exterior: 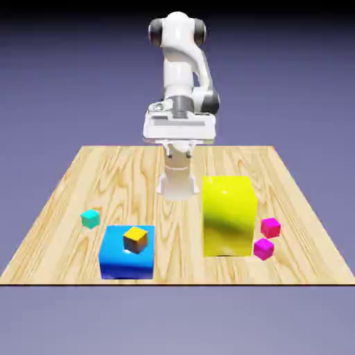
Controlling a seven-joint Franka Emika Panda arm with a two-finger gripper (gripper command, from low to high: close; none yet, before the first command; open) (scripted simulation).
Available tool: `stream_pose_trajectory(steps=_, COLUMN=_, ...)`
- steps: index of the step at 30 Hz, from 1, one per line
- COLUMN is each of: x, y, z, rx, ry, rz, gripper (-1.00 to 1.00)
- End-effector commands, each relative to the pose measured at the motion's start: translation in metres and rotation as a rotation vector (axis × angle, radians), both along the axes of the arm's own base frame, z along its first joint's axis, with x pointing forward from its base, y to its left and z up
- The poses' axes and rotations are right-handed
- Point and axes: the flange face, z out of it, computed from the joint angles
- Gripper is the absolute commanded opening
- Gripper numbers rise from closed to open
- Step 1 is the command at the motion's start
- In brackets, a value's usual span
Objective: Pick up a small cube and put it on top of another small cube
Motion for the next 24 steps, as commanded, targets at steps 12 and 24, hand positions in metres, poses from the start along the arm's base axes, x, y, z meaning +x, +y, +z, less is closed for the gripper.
stream_pose_trajectory(steps=12, x=-0.050, y=-0.223, z=-0.171, rx=0.149, ry=0.504, rz=-0.388, gripper=0.00)
stream_pose_trajectory(steps=24, x=-0.153, y=-0.316, z=-0.278, rx=0.248, ry=0.747, rz=-0.597, gripper=0.00)
